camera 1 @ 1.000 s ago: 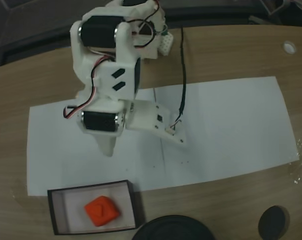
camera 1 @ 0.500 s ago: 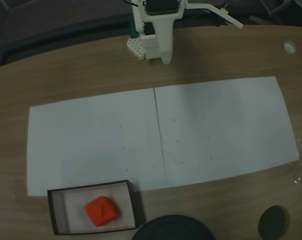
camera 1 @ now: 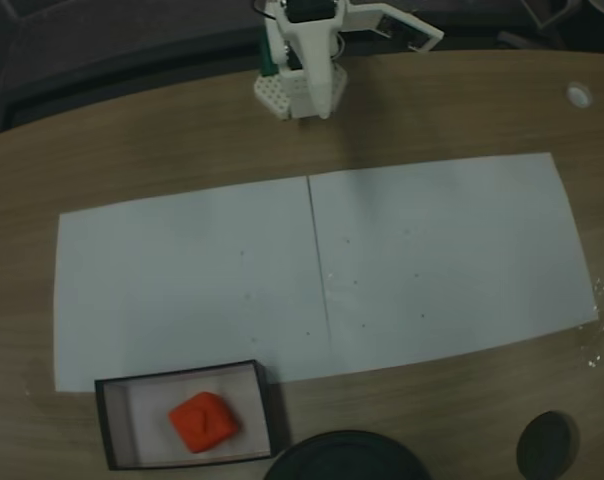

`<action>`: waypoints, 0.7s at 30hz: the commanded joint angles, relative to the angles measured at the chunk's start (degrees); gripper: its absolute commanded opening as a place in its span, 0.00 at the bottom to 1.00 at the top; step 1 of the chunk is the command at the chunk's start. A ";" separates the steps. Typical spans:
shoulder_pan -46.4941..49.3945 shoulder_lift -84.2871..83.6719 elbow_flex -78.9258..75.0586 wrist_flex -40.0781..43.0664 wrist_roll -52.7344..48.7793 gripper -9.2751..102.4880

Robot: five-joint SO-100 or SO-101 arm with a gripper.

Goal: Grab a orange square and put it in the box.

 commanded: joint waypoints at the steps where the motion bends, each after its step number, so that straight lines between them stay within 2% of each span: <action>1: 0.35 6.59 2.29 -1.41 -5.27 0.08; 6: 0.44 14.06 6.42 -1.32 -7.91 0.08; 13: 0.53 14.50 9.58 -2.11 -7.91 0.08; 21: -0.09 14.59 26.46 -6.94 -7.29 0.08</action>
